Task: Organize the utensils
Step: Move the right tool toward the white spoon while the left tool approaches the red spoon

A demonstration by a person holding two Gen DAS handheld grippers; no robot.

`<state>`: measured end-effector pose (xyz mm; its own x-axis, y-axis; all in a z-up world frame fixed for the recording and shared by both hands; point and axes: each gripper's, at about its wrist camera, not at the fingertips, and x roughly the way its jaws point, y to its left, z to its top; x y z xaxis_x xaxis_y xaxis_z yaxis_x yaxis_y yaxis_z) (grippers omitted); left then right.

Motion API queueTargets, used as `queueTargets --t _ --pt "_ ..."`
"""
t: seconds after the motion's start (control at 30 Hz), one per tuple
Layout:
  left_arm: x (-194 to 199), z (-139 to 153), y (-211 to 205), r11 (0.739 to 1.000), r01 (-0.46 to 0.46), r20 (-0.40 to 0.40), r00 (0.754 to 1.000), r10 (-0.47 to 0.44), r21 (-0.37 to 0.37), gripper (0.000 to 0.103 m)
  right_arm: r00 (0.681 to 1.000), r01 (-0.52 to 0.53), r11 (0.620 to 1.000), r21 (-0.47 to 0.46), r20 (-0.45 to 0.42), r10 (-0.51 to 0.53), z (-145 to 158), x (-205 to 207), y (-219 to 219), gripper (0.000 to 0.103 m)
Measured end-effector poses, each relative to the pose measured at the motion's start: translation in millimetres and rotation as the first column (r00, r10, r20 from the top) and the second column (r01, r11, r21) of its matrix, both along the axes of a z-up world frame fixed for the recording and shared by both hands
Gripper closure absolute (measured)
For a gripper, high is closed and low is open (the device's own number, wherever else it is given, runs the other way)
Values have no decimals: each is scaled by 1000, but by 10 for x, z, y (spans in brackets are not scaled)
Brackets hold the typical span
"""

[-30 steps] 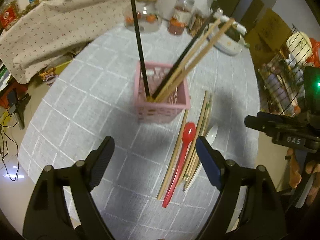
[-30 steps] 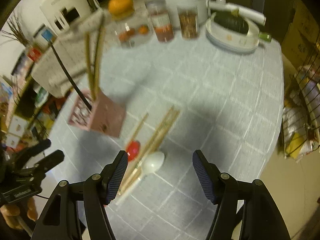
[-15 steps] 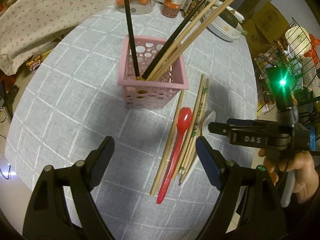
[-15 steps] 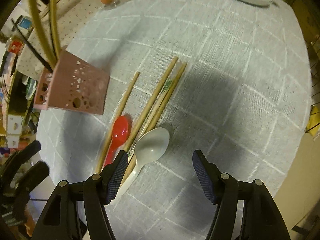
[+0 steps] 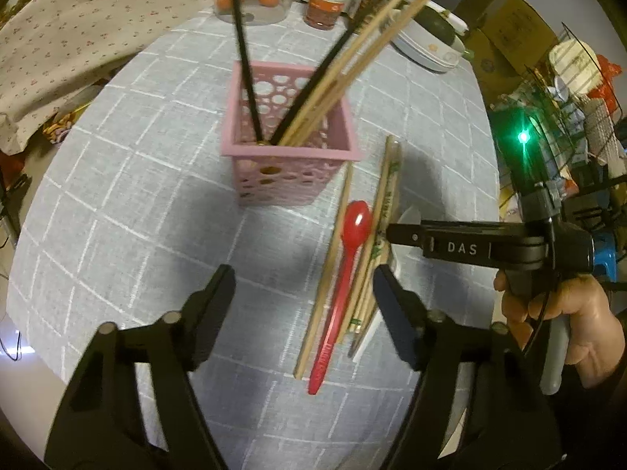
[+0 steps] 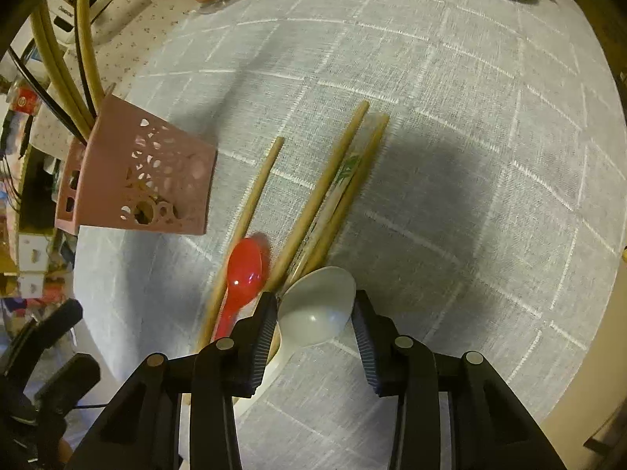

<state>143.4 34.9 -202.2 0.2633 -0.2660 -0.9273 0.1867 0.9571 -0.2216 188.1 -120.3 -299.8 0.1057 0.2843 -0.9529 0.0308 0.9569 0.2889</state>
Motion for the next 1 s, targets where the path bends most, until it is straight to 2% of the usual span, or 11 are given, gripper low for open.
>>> queueTargets --t 0.2,0.37,0.53,0.77,1.0 --pt "9 -142 -214 997 64 -26 998 -66 -46 64 1000 13 1000 12 20 -13 169 -43 -199 63" --pt "93 -342 -427 992 106 -63 992 -111 -74 78 1000 21 999 27 22 -21 263 -136 -401 63" --pt "237 -530 -522 993 106 -88 990 -111 -56 90 999 25 999 37 29 -26 331 -243 -569 63" --pt "286 -715 -585 995 98 -141 985 -97 2 92 999 34 998 54 34 -35 404 -270 -786 63" --pt "262 -678 -676 993 119 -126 985 -115 25 94 999 26 999 42 37 -27 391 -269 -729 63"
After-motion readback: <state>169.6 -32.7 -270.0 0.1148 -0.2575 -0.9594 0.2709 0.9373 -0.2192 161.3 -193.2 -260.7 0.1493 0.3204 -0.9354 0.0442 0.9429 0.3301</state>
